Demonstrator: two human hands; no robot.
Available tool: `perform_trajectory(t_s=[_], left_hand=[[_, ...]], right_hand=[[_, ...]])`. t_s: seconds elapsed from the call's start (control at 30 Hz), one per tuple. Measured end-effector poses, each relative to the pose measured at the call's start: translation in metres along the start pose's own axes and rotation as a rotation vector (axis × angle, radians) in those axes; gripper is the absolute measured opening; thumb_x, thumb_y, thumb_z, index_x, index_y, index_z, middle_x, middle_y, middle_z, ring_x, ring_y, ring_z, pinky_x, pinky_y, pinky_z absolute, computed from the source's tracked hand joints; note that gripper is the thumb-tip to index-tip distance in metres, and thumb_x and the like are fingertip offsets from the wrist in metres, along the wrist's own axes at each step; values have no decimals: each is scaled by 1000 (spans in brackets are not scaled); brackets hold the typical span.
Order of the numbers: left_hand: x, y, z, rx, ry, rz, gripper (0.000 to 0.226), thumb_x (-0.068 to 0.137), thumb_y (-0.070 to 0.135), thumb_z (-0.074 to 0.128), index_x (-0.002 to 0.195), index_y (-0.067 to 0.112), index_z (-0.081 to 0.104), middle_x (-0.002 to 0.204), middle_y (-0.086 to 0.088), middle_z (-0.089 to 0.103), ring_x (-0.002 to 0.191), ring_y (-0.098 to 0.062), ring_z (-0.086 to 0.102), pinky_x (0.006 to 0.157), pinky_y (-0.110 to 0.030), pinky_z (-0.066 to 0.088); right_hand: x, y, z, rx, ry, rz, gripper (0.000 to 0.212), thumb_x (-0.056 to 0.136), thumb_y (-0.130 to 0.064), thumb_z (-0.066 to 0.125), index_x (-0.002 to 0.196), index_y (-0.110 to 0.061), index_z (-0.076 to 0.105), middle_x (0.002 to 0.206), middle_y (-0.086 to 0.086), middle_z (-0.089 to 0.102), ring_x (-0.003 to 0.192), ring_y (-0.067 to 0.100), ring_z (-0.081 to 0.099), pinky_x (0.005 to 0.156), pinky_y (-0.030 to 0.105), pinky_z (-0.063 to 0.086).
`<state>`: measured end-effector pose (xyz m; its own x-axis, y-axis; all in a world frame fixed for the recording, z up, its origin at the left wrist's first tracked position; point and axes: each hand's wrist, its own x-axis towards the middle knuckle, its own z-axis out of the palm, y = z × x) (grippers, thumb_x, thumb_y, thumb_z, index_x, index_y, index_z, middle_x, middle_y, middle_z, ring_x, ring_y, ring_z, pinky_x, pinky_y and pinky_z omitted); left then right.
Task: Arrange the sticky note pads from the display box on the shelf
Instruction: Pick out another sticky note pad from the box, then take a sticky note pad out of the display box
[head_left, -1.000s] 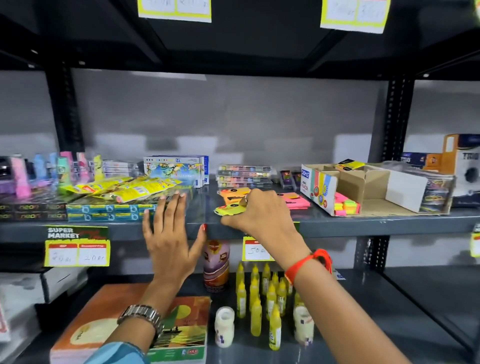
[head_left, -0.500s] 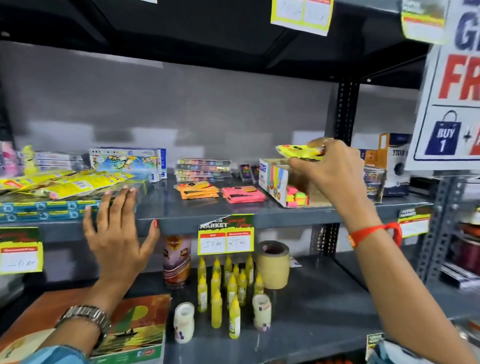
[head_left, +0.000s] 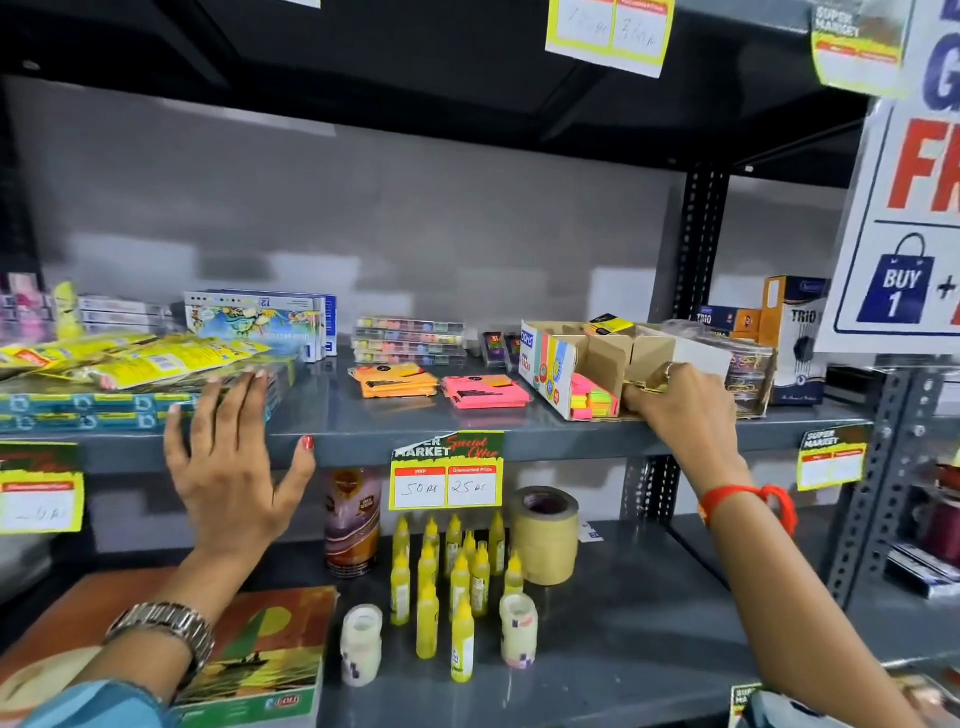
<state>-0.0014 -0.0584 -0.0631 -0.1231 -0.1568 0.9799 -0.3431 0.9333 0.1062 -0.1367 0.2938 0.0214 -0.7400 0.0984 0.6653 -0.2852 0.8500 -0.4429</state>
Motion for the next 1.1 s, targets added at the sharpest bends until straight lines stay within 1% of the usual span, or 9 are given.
perform_trajectory(t_s=[0.23,0.3,0.4,0.53,0.6,0.7,0.83,0.97,1.1], left_hand=[[-1,0,0,0,1,2,66,89,49,31,135,5,45,131,-17,54,128,-31,39,112,-46,16],[0,0,1,-3,-2,1,66,89,49,30,135,5,45,131,-17,54,128,-31,39,112,-45,15],[0,0,0,3,-8,-6,66,89,50,30,135,5,46,131,-16,54,128,-30,39,112,-45,16],[0,0,0,12,-29,-12,67,87,48,32,134,3,47,132,-16,54,128,-30,38,111,-47,18],[0,0,-1,13,-43,-7,67,87,48,32,134,3,47,132,-16,54,128,-30,38,110,-47,18],[1,-1,-3,10,-77,-5,68,90,50,28,135,3,46,133,-16,53,130,-29,37,111,-48,18],[2,-1,-5,-8,-106,-10,69,91,52,26,135,3,46,133,-17,53,130,-29,37,110,-50,19],[3,-2,-7,-8,-117,3,69,92,52,25,135,3,47,134,-15,53,131,-28,36,110,-49,19],[3,-3,-6,-17,-127,8,69,92,53,25,134,4,48,135,-13,53,132,-27,36,110,-50,21]], right_hand=[[0,14,13,-29,-29,-56,39,95,-31,31,103,-6,60,99,26,65,94,46,55,74,44,43],[2,15,14,10,-23,-29,45,95,-35,28,94,-4,61,98,25,65,93,45,55,77,46,44],[-2,3,8,102,136,-49,51,96,-39,28,76,-3,58,91,25,65,88,43,56,78,48,46],[-18,-51,0,354,345,-281,32,92,-25,41,100,-4,64,98,20,68,92,38,57,81,41,41],[-28,-86,1,375,257,-394,27,90,-24,47,105,-7,64,101,15,69,95,33,59,84,34,39],[-31,-137,22,265,-73,-490,26,90,-29,52,102,-9,63,96,7,69,89,24,60,71,20,43],[-21,-189,59,198,-354,-508,52,80,-50,60,102,-2,63,106,24,66,103,39,59,83,40,49],[-10,-221,86,-59,-564,-453,78,71,-74,51,119,-11,56,127,17,58,118,36,52,101,46,40],[-7,-230,94,-234,-633,-402,79,69,-71,55,124,-14,51,133,9,54,123,33,47,104,50,30]])
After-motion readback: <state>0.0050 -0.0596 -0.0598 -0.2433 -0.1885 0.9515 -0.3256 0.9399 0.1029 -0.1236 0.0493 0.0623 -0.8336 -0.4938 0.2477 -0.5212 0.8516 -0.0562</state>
